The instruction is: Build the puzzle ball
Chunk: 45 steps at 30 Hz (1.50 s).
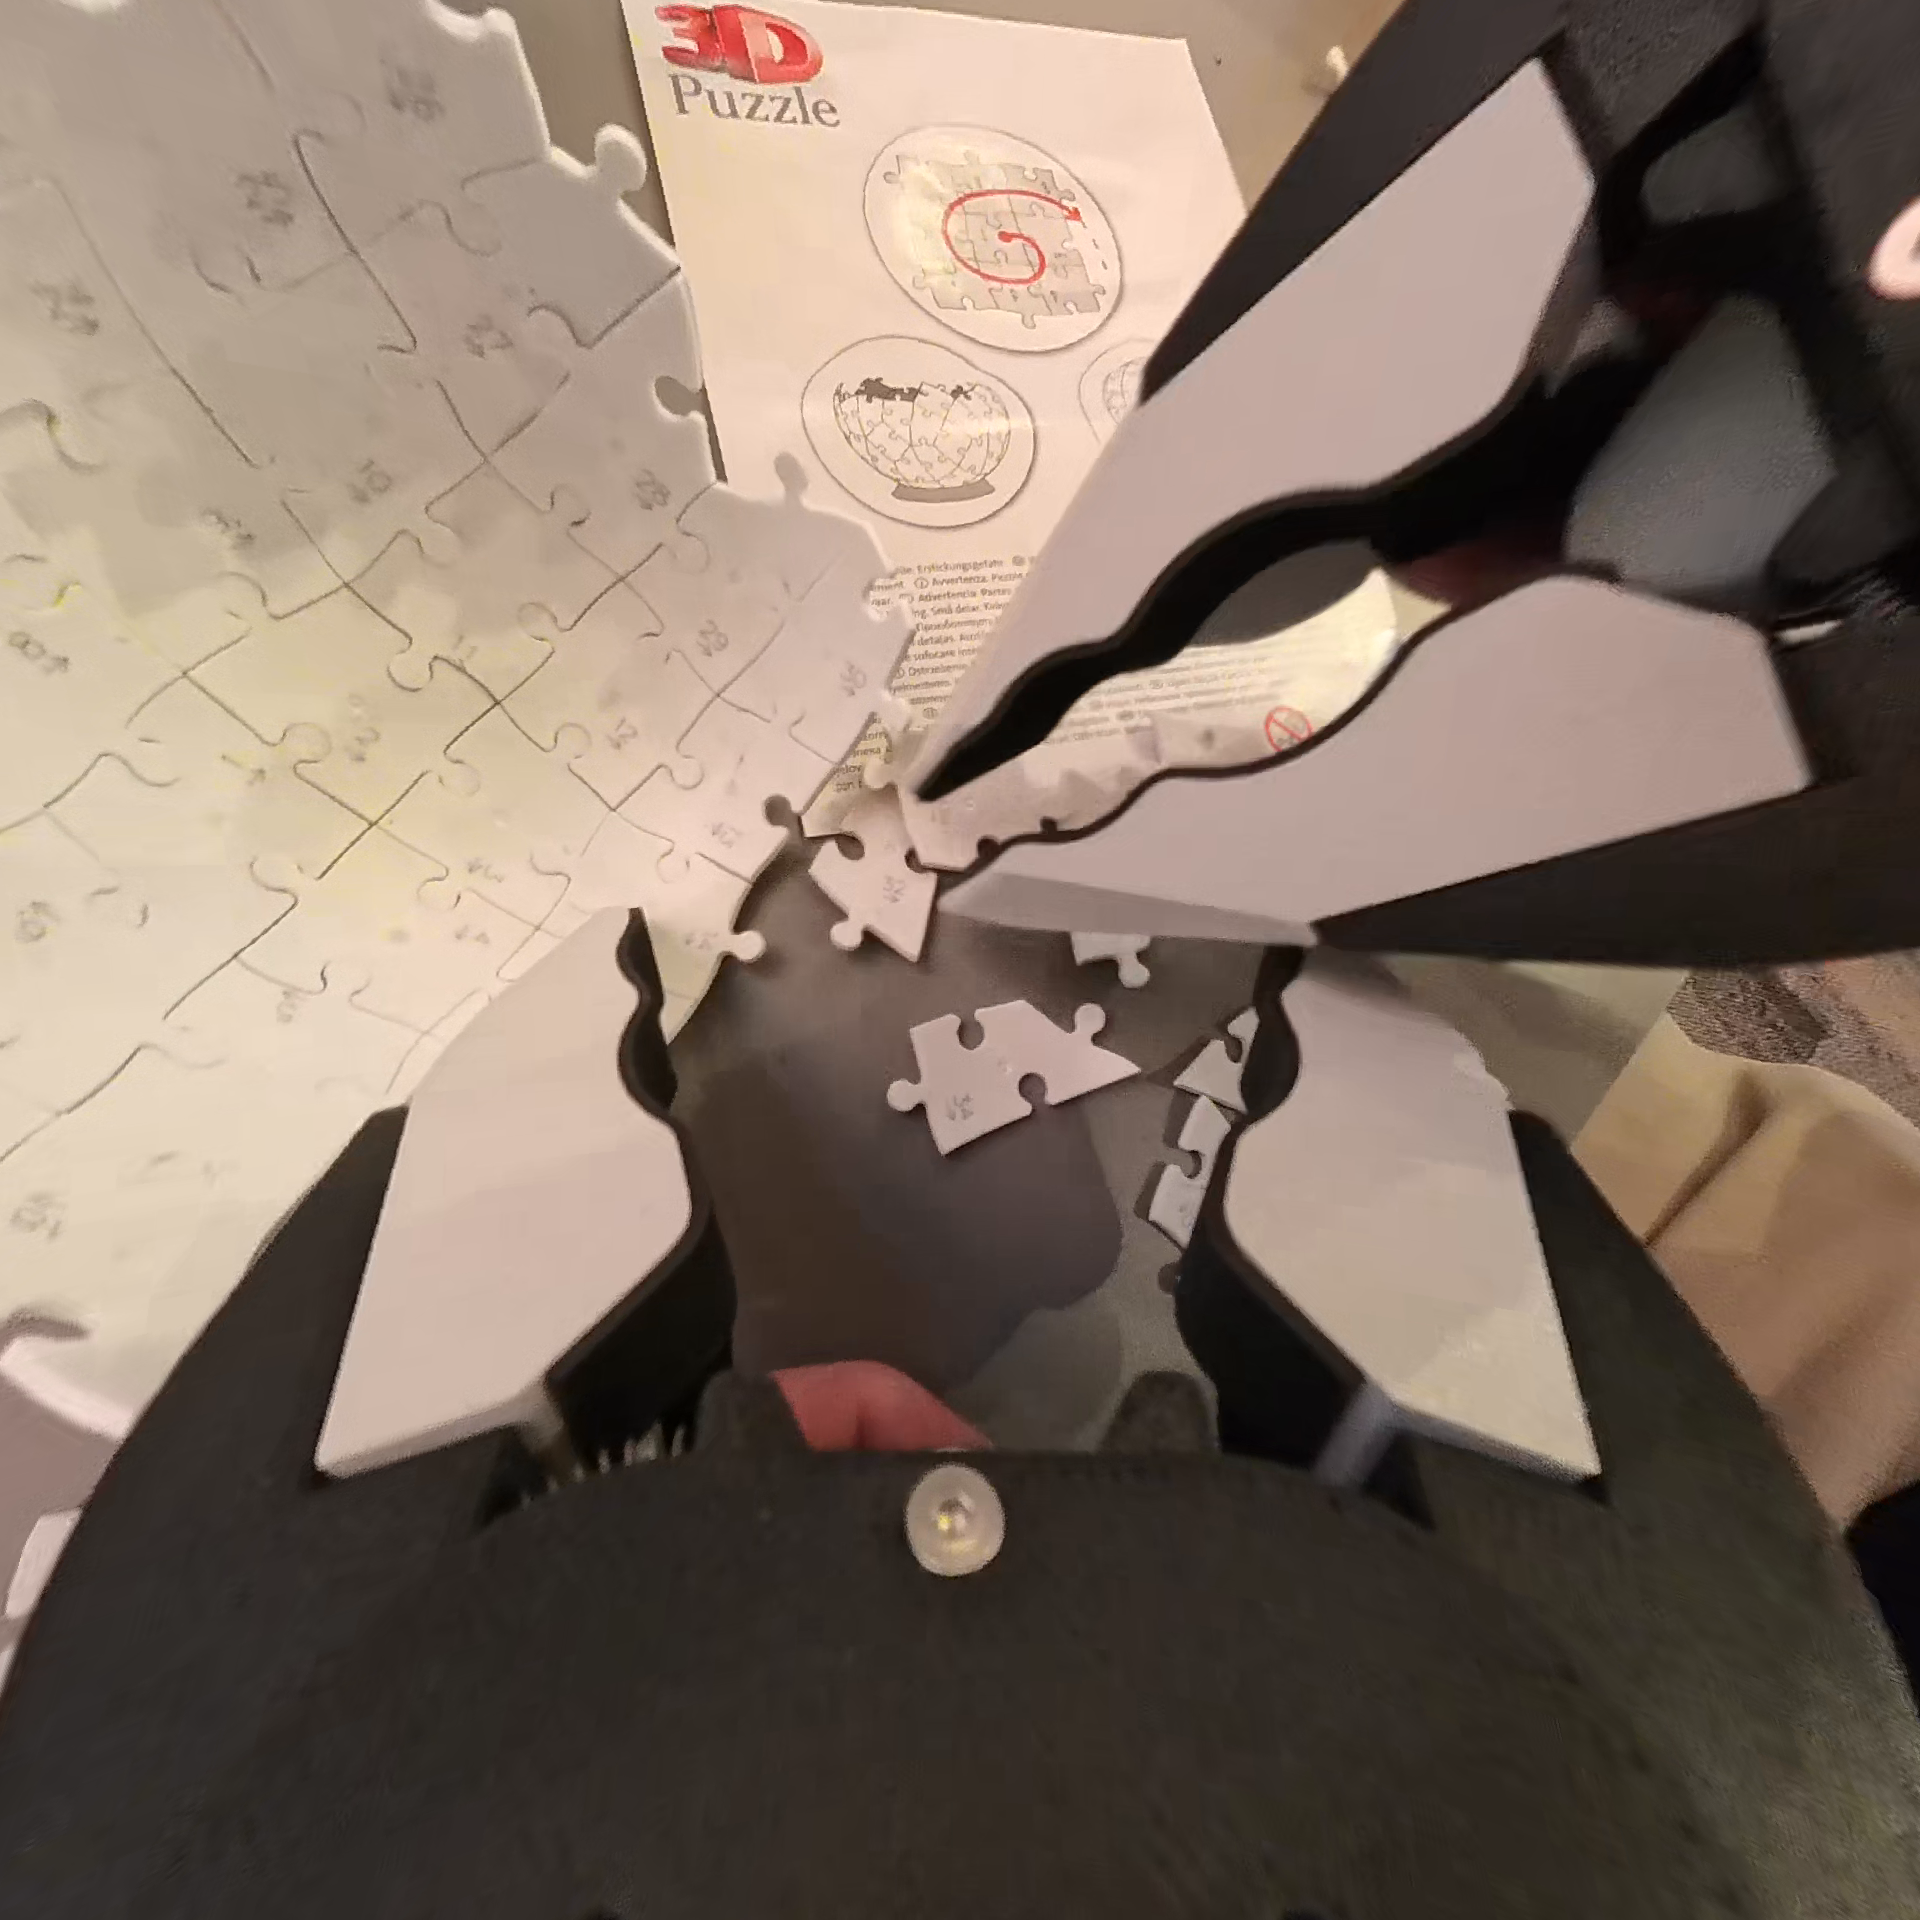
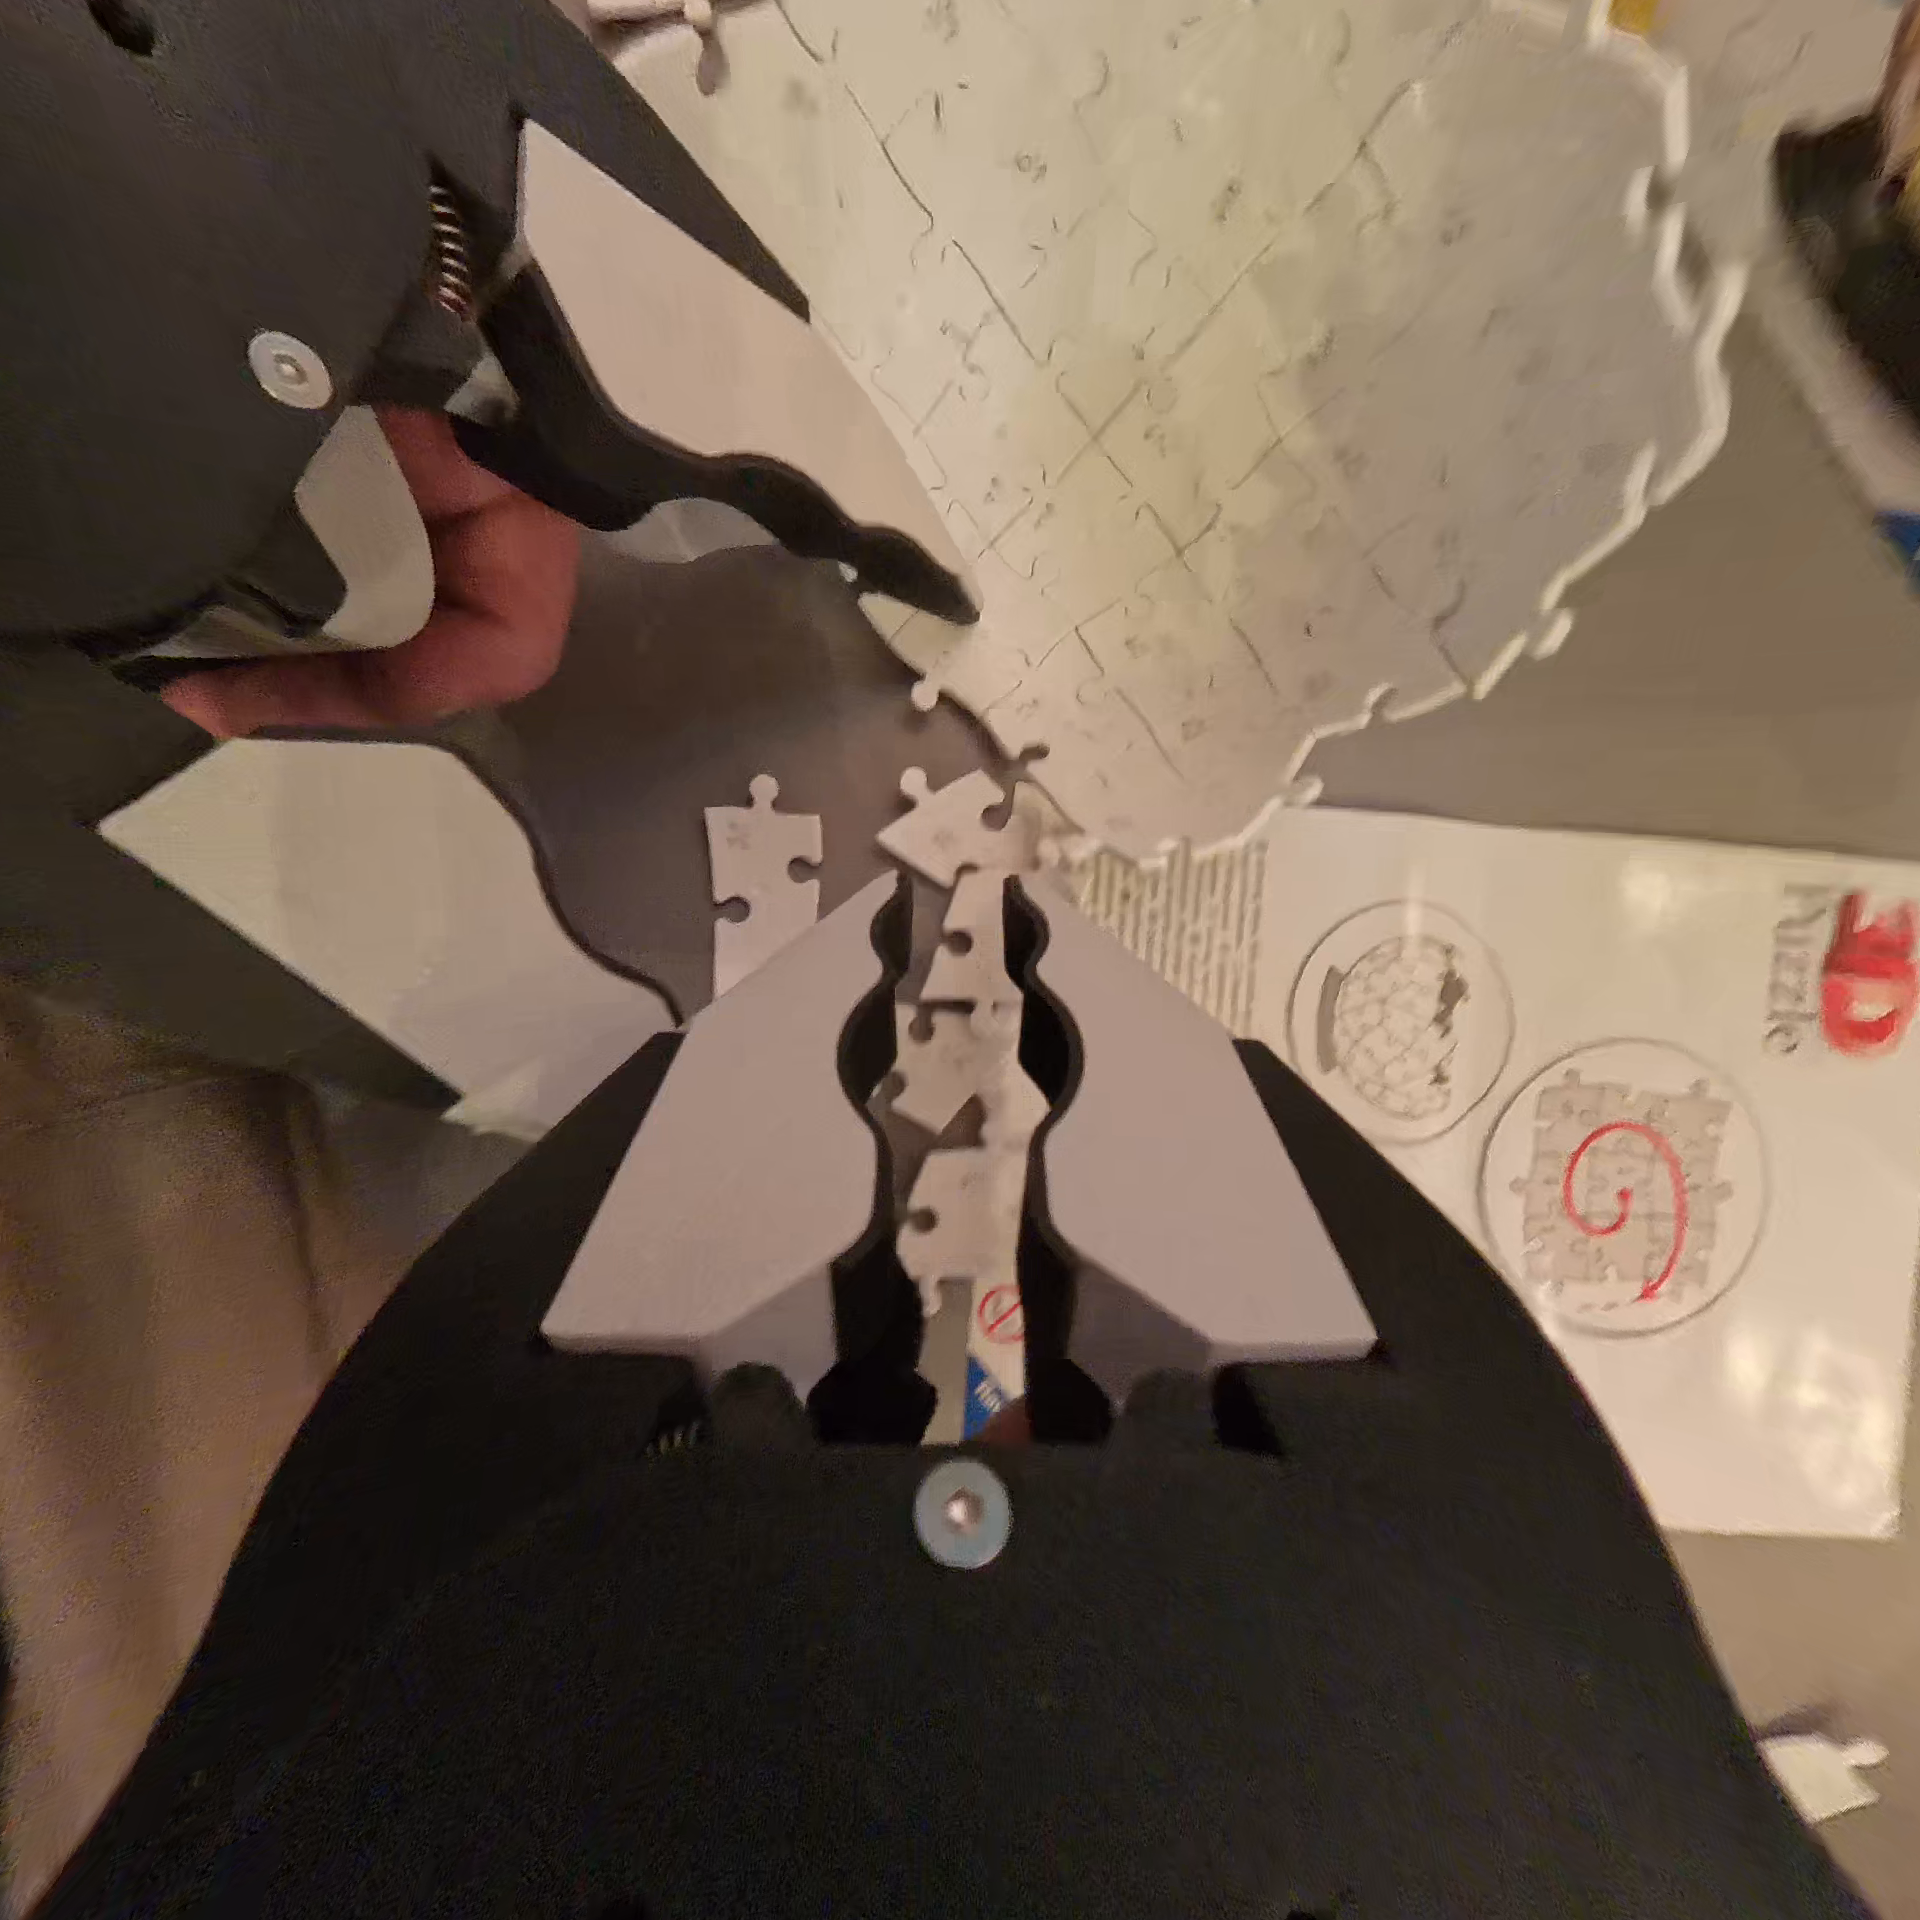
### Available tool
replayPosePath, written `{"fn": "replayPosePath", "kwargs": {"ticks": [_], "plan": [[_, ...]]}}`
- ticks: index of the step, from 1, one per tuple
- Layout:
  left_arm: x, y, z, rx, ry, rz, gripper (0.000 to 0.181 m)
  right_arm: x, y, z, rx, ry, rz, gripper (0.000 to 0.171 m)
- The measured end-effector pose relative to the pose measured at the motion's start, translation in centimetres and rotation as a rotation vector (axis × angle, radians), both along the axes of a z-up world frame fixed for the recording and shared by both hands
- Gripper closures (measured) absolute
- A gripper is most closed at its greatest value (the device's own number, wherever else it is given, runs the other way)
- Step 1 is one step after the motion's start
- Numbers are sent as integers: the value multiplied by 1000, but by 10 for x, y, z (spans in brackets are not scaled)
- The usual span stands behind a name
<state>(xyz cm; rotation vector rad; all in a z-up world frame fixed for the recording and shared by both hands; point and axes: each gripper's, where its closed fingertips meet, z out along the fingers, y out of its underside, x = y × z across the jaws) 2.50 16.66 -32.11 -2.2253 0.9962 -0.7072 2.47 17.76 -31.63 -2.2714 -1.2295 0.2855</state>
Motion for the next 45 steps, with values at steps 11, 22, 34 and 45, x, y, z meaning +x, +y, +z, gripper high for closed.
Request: {"fn": "replayPosePath", "kwargs": {"ticks": [11,22,34,45], "plan": [[1,-4,1,-15,-16,-21,73,-12,5,26,48,115,45,171],[-1,-9,4,-29,-14,-43,76,-5,23,0,41,28,34,171],[-3,-25,13,84,28,-149,88,-6,26,-12,21,15,30,171],[4,-14,-4,-20,63,-115,100,-10,27,-11,65,27,77,171]]}}
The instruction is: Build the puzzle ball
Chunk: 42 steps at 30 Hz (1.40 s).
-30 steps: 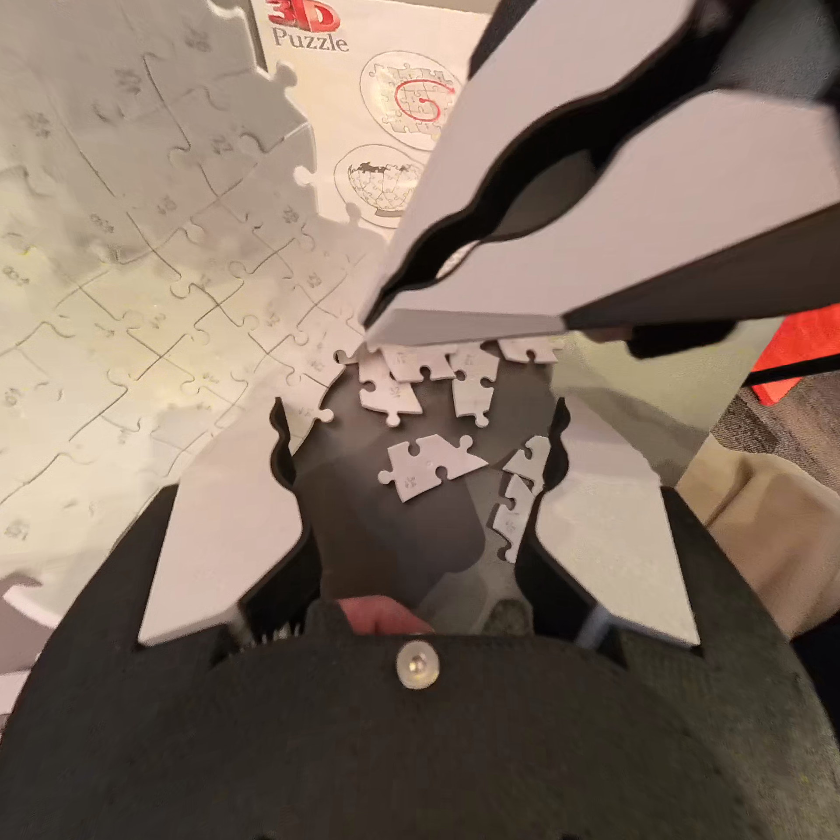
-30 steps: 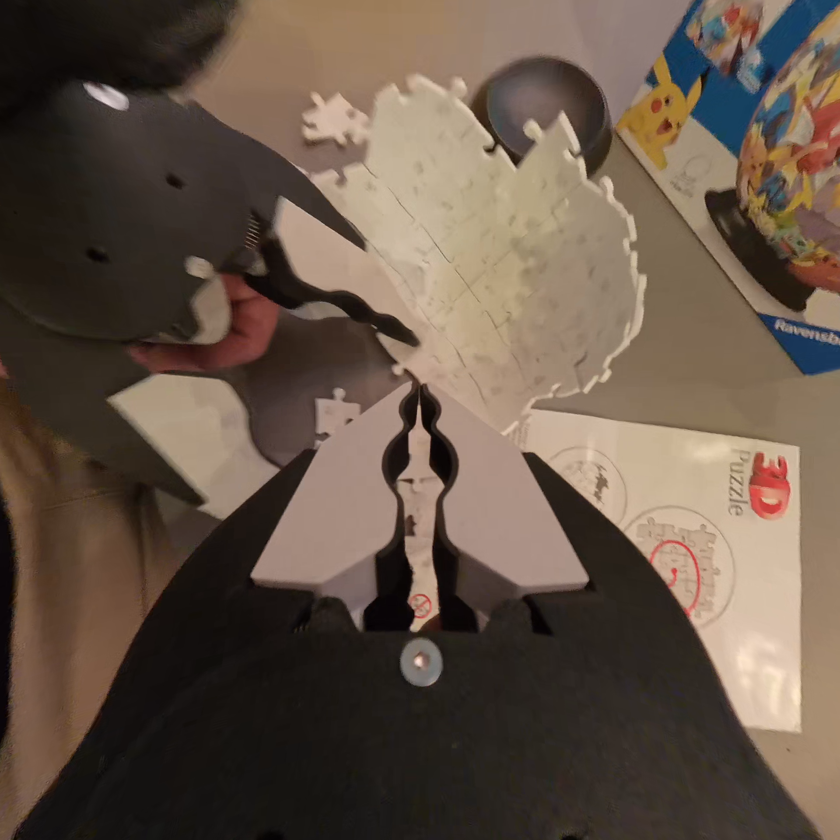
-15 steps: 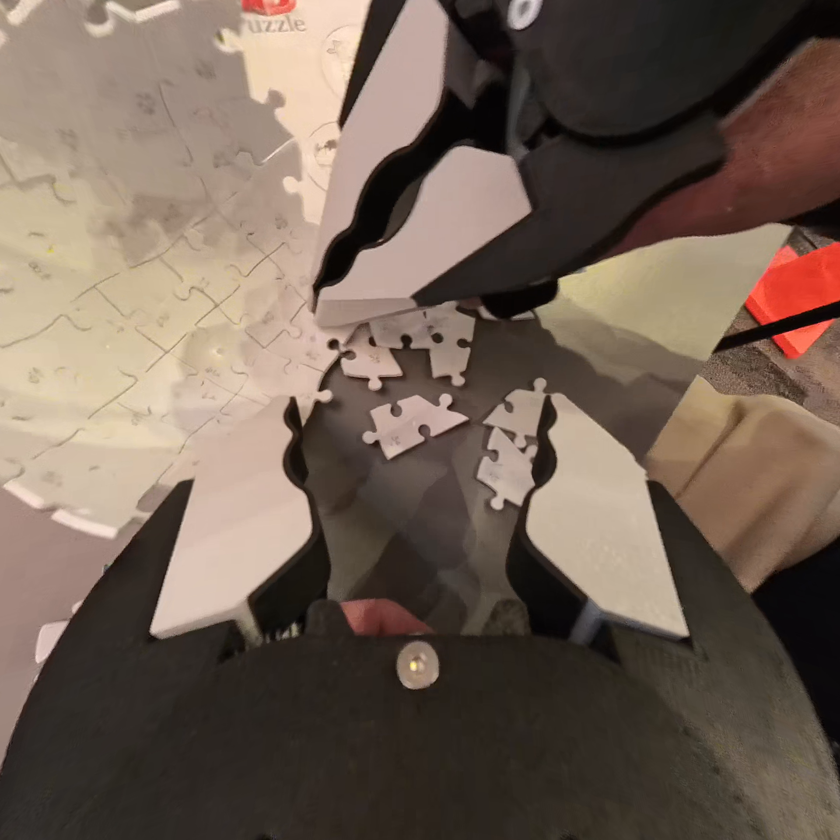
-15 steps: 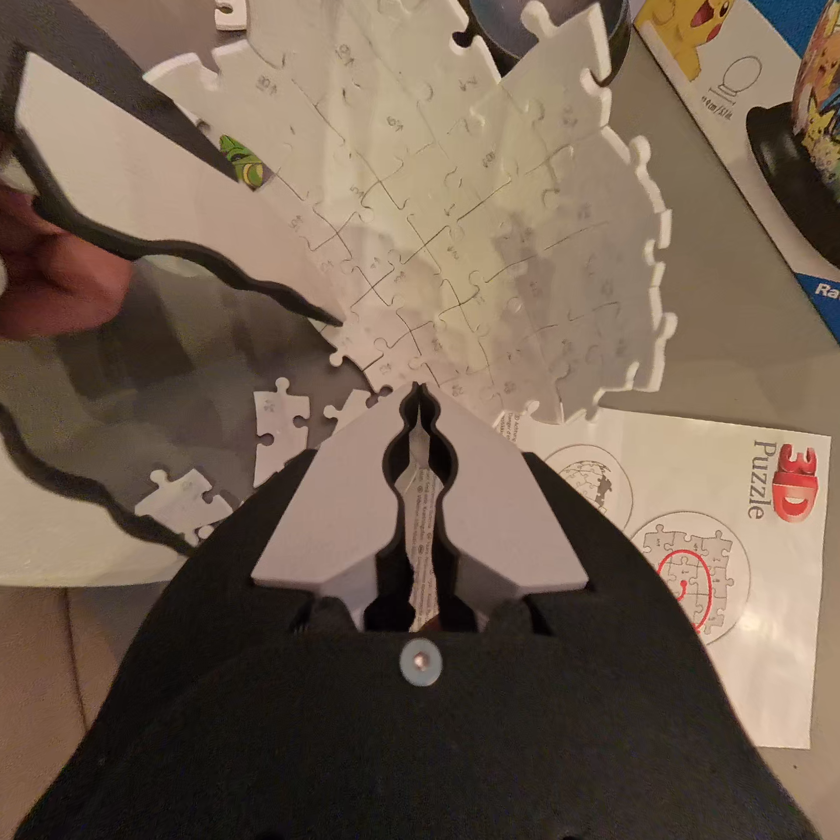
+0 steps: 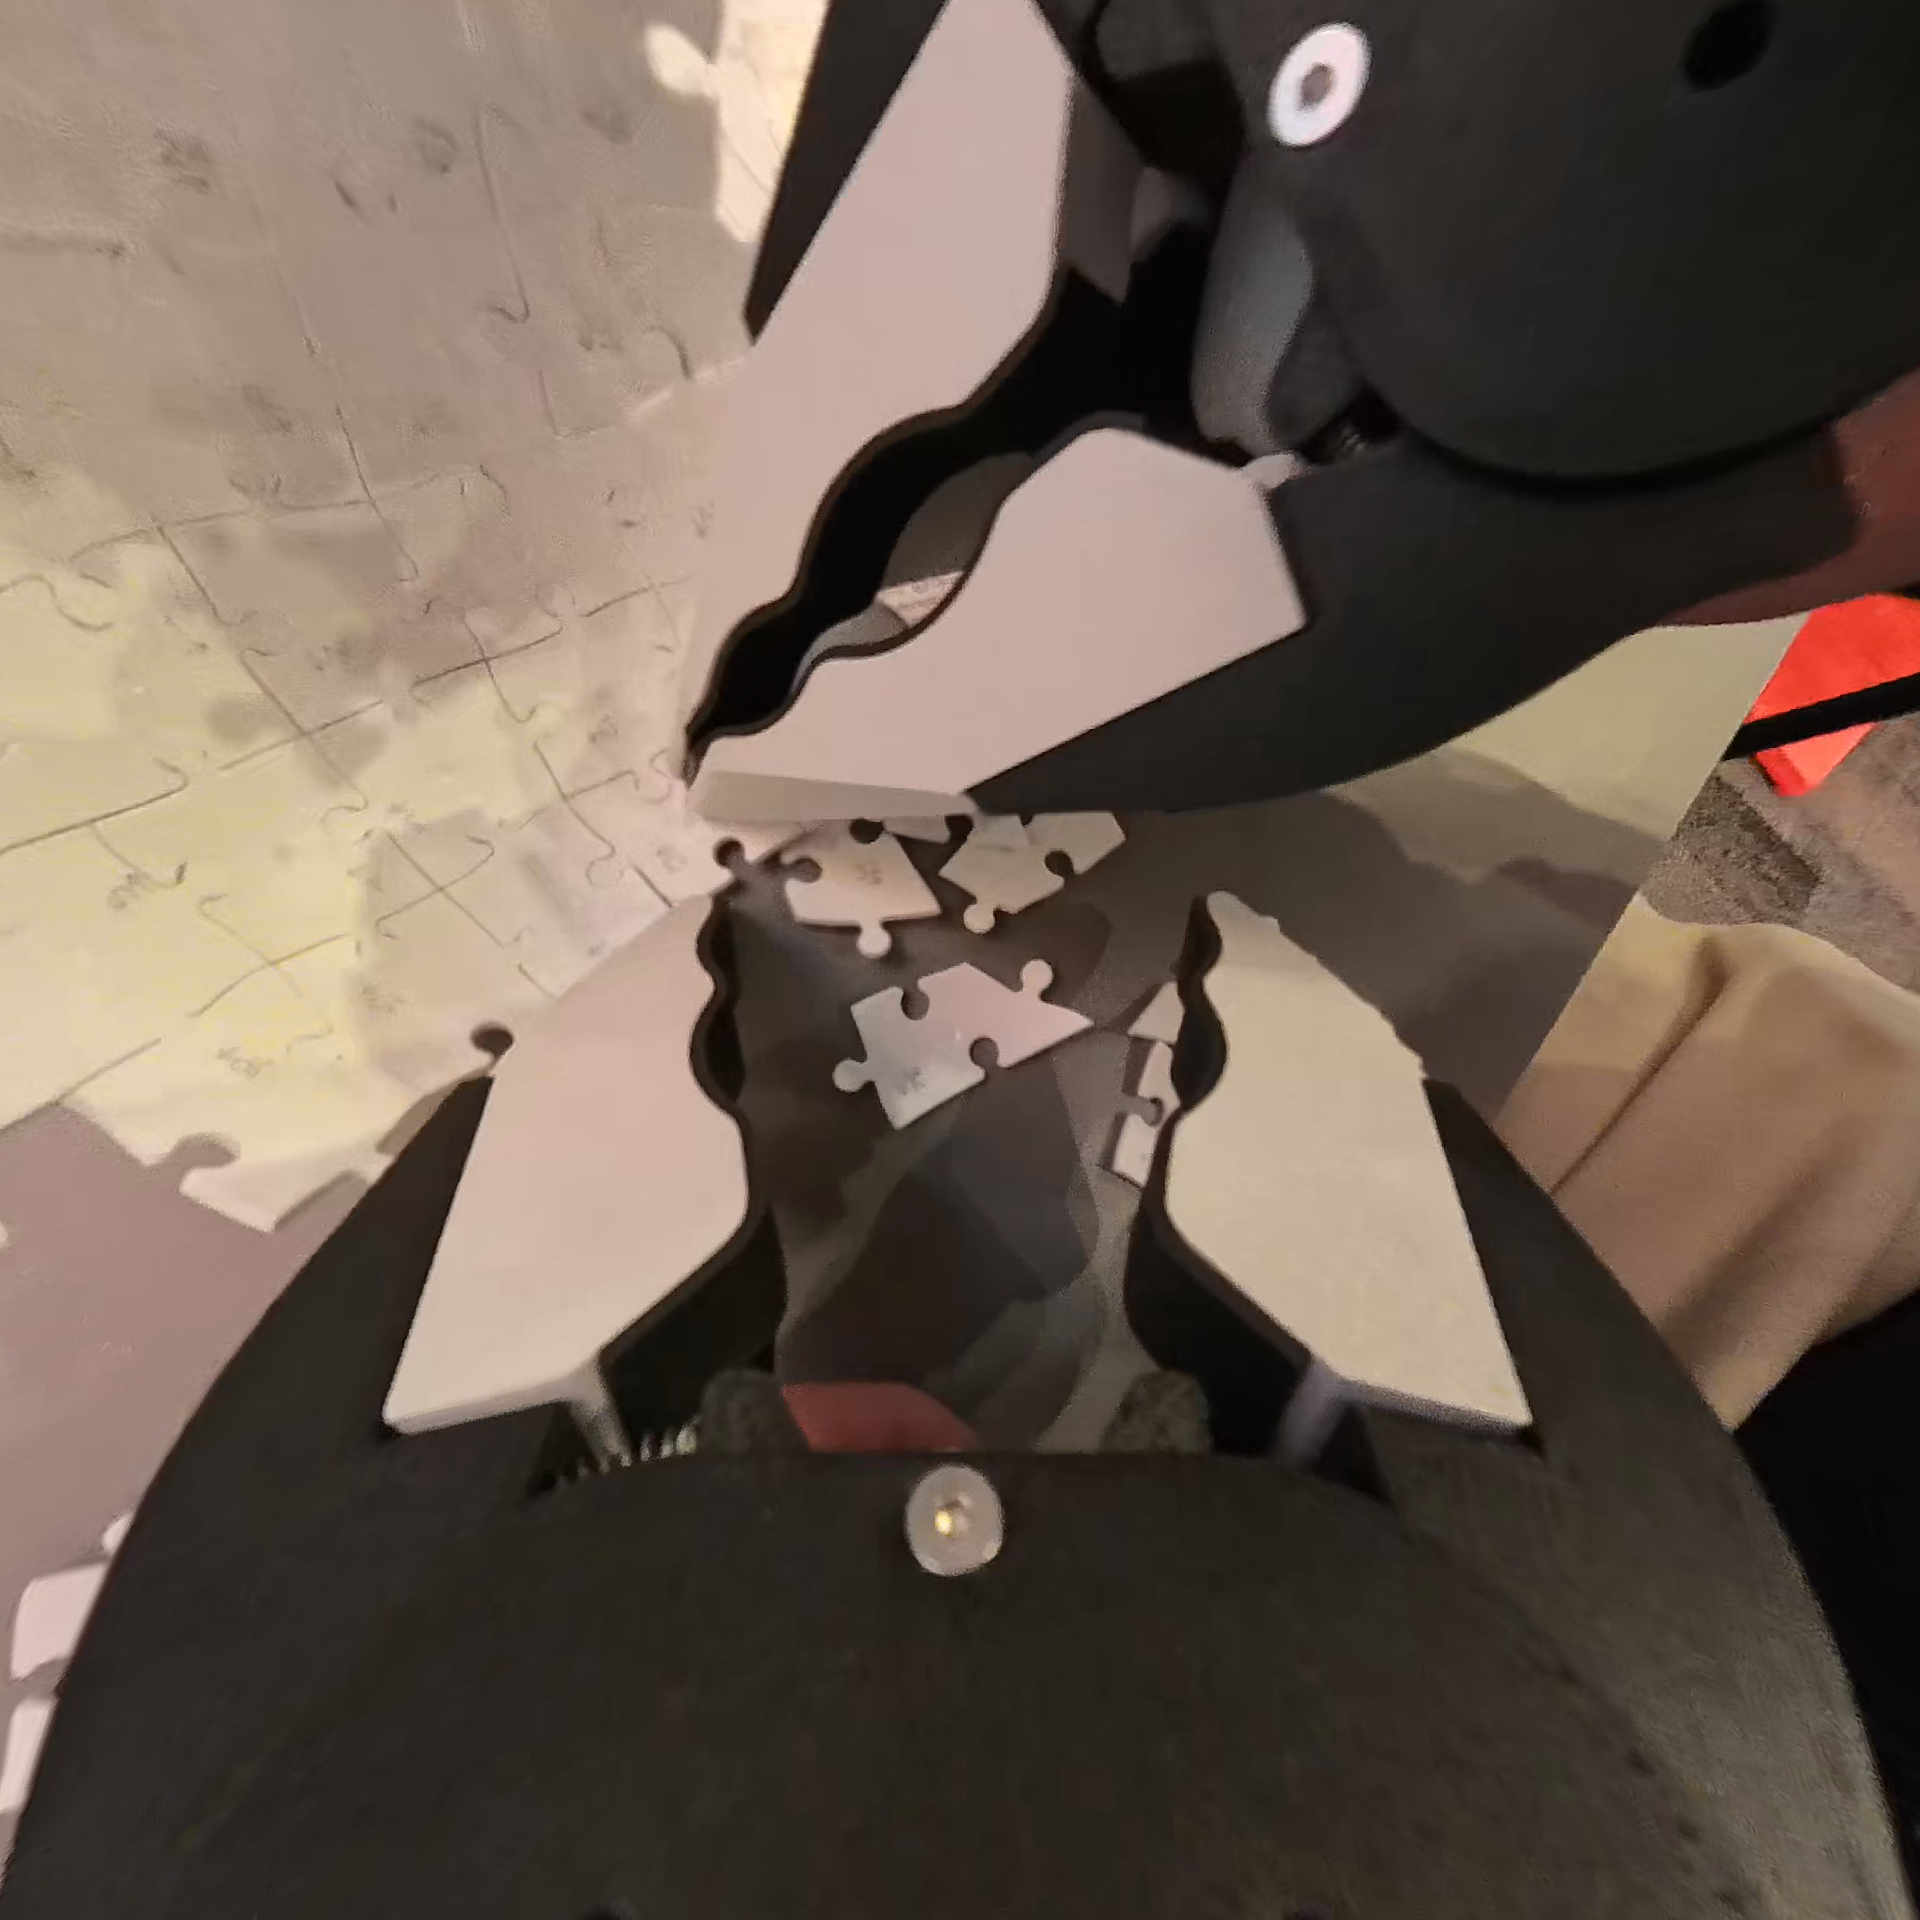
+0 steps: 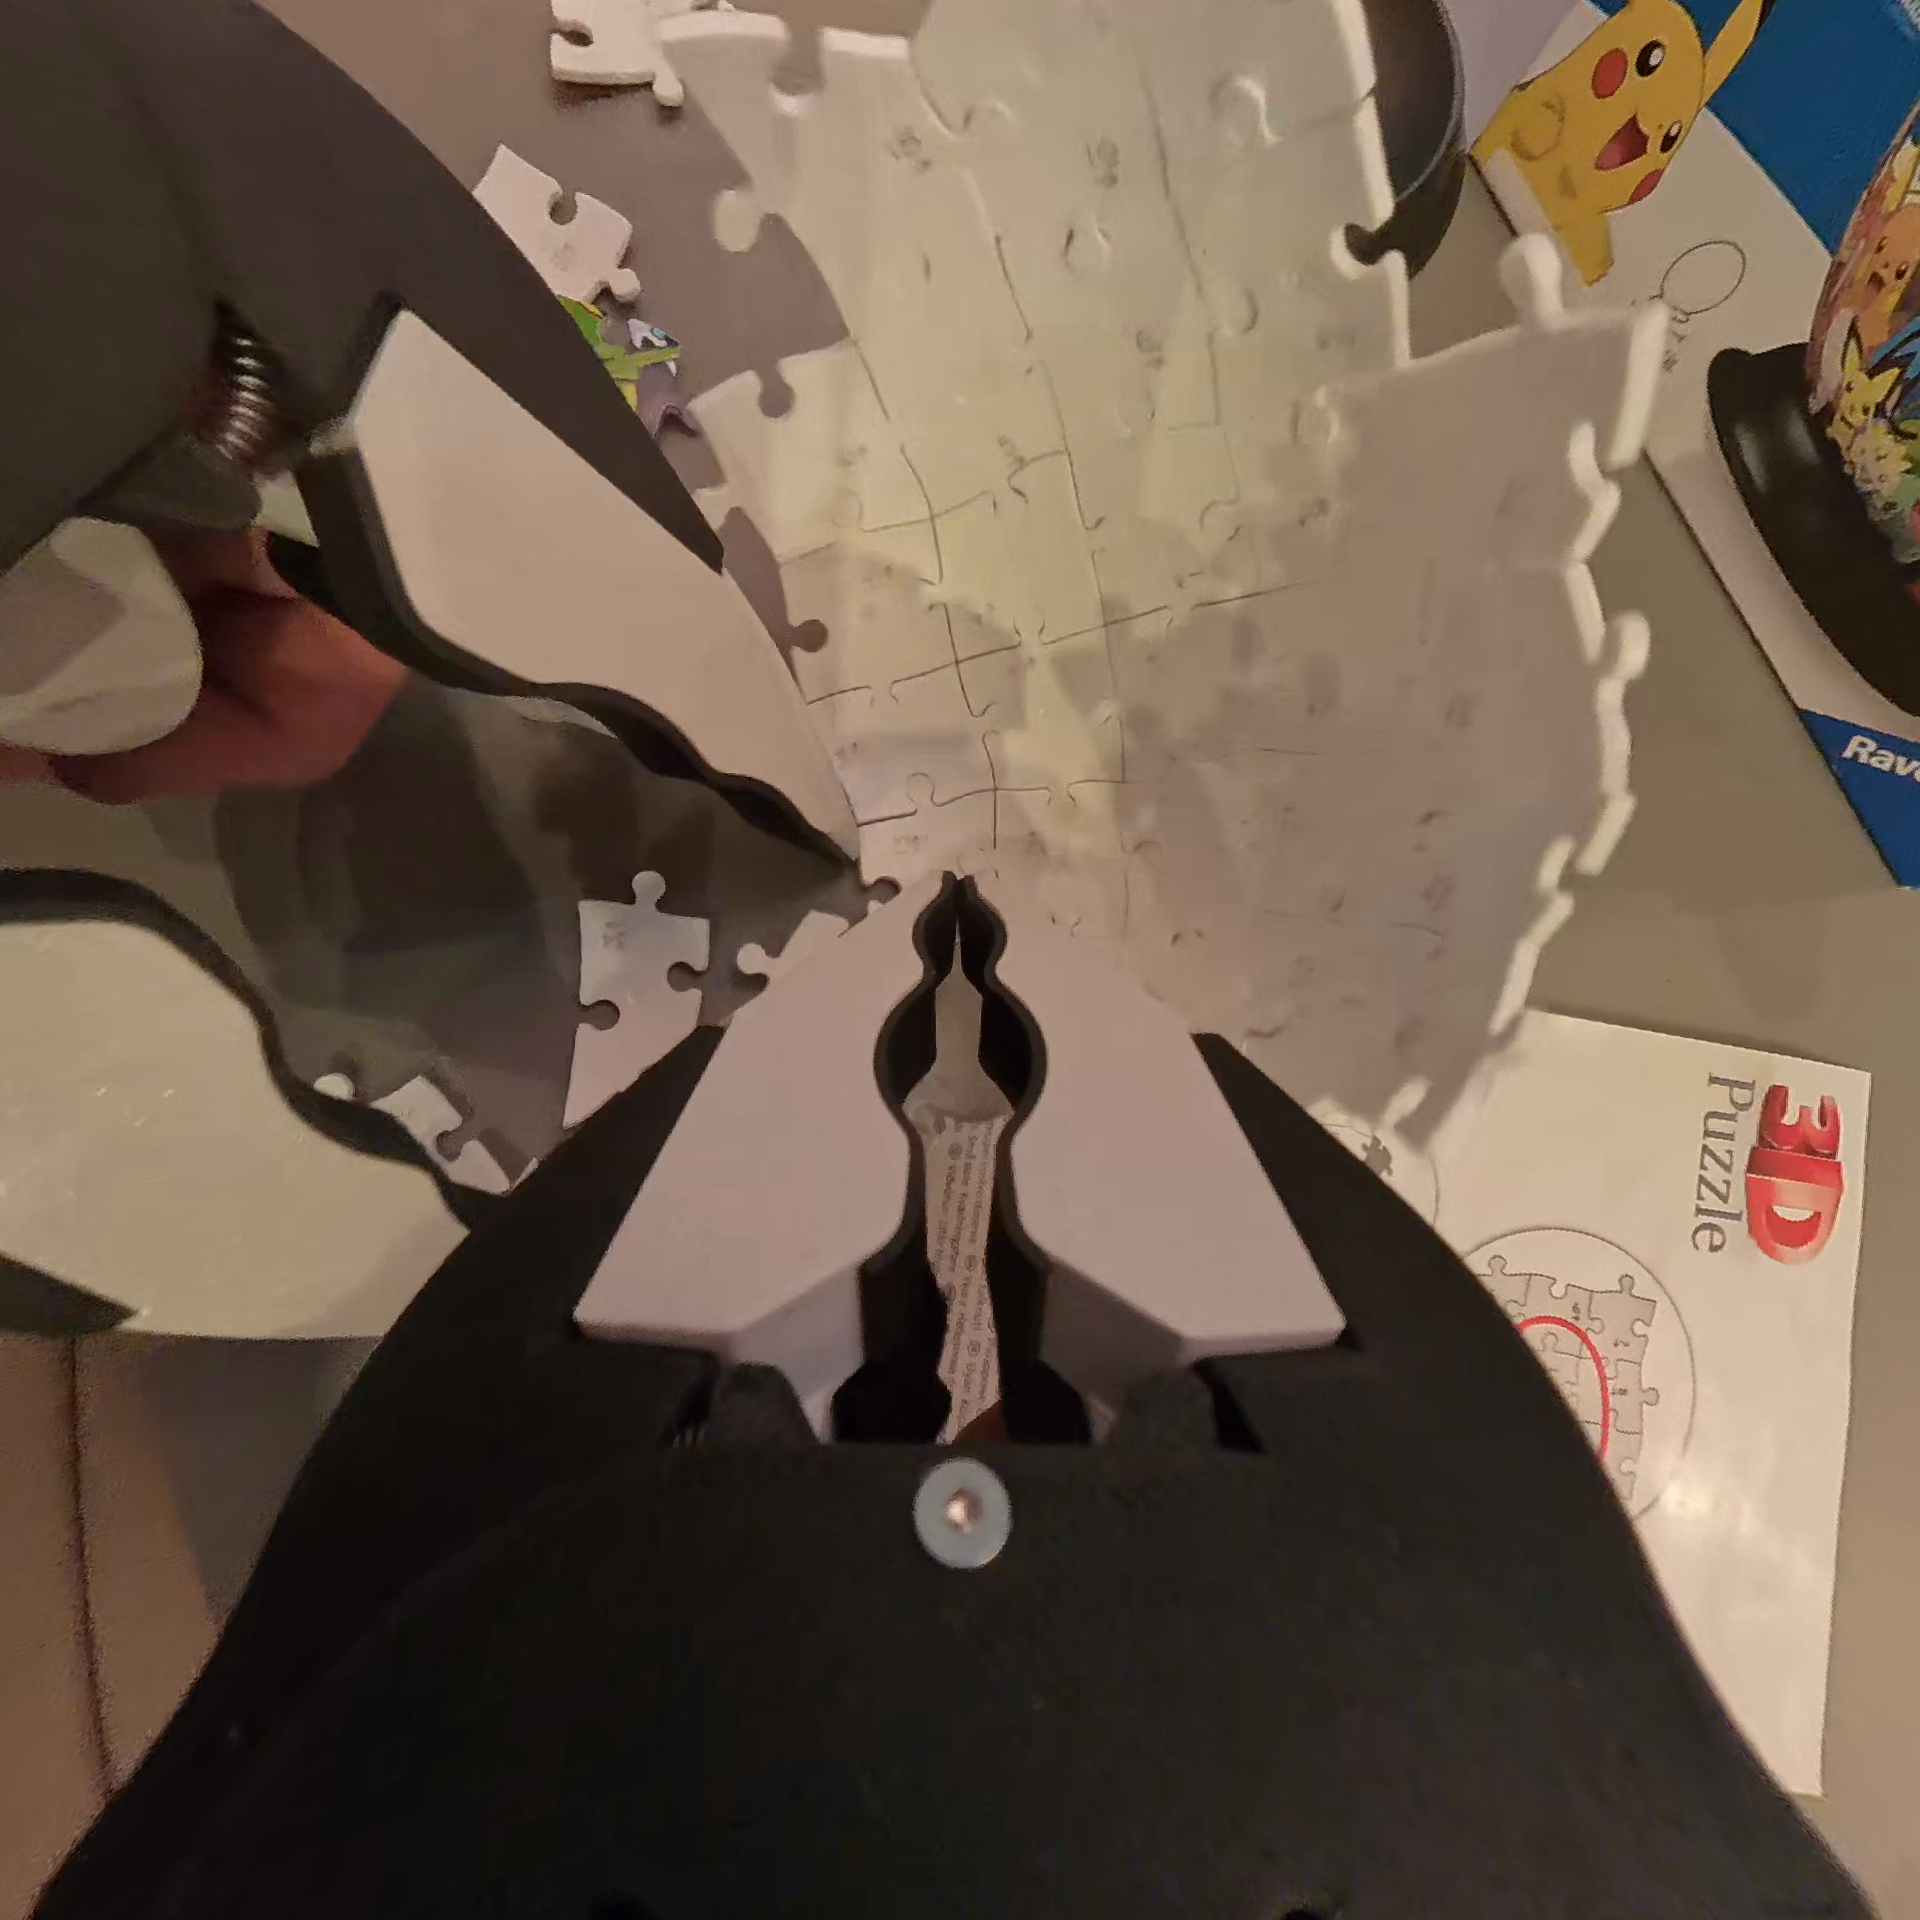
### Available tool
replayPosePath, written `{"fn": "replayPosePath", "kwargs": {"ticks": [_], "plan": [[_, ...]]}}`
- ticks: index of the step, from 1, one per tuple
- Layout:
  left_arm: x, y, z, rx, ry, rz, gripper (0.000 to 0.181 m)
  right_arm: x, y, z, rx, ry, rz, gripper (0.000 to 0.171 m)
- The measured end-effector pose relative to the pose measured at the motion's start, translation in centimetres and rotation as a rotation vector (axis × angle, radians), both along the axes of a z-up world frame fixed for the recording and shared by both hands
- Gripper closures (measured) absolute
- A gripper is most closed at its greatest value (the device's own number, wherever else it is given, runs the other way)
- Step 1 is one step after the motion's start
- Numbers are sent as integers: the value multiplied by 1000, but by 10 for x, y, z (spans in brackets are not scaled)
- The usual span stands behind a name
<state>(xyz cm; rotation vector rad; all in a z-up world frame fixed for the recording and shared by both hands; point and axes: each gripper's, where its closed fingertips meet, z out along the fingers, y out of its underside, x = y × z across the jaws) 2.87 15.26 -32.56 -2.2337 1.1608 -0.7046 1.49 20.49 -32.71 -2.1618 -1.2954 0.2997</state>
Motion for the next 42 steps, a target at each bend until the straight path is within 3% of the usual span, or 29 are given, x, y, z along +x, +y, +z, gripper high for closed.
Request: {"fn": "replayPosePath", "kwargs": {"ticks": [11,16,26,28,32,38,42], "plan": [[5,3,2,-17,-33,22,96,3,-26,21,-13,-19,89,171],[4,0,6,-48,-67,8,91,8,-34,2,-56,-71,122,171],[-21,-1,35,44,-147,-35,98,23,-24,34,-39,10,99,171],[-28,2,49,77,-182,-39,104,28,-21,43,-44,49,79,162],[-48,29,69,163,-211,-1,105,39,-10,48,-47,69,46,160],[-62,36,61,137,-165,34,104,54,-5,62,-56,104,63,155],[-63,22,51,132,-134,38,105,53,-23,46,-116,54,149,147]]}}
